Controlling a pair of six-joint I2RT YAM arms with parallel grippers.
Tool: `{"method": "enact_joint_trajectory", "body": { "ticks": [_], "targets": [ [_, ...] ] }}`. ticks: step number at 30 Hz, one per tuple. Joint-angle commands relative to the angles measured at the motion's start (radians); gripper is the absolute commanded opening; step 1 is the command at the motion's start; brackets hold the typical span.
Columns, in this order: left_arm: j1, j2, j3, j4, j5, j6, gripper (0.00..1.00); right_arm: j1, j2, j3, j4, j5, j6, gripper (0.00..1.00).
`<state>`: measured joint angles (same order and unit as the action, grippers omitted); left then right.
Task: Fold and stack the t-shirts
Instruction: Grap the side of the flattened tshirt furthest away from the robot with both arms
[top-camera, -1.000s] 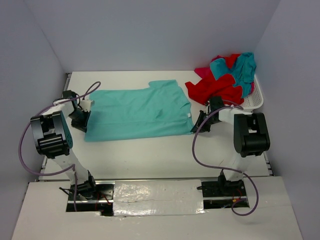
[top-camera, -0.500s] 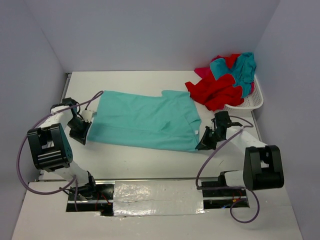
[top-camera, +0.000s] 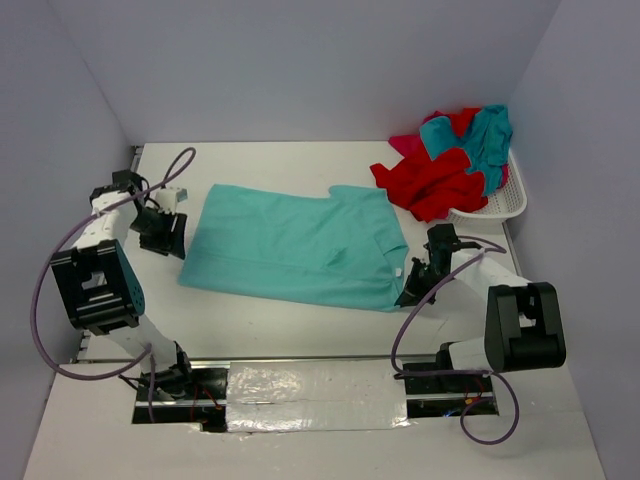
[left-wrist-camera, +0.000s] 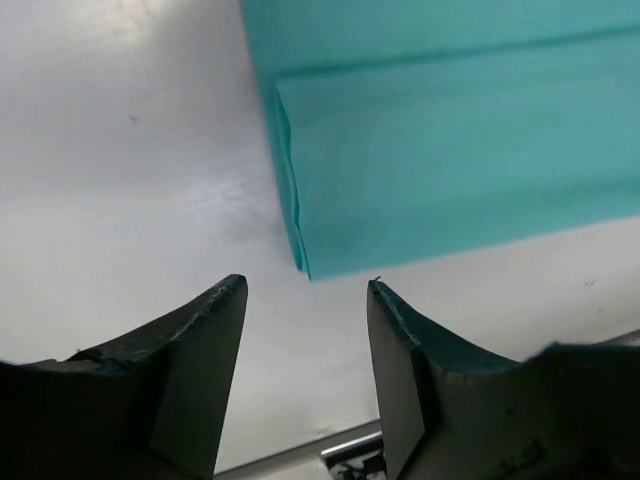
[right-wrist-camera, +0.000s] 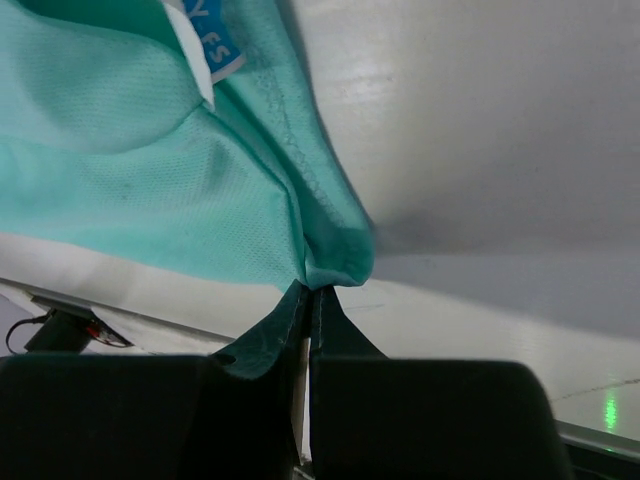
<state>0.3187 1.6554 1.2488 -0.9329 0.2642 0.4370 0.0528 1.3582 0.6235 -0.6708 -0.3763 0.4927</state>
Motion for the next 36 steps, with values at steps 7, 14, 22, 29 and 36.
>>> {"method": "enact_joint_trajectory", "body": {
  "ticks": [7,14,22,29,36],
  "targets": [
    [-0.009,0.207,-0.029,0.02,0.029,-0.07,0.72,0.007,0.002,0.056,0.013,0.025,-0.022,0.0],
    [-0.038,0.228,-0.137,0.1,-0.051,-0.101,0.45,0.005,0.015,0.032,0.031,0.022,-0.028,0.0],
    [-0.036,0.152,-0.175,0.037,-0.009,-0.038,0.0,0.007,-0.001,0.065,-0.006,0.036,-0.042,0.0],
    [-0.036,-0.008,-0.278,-0.095,-0.181,0.098,0.0,0.007,-0.097,-0.002,-0.076,0.002,-0.011,0.0],
    [-0.036,-0.045,-0.33,-0.164,-0.189,0.126,0.08,0.009,-0.143,-0.033,-0.133,0.014,-0.02,0.0]
  ]
}}
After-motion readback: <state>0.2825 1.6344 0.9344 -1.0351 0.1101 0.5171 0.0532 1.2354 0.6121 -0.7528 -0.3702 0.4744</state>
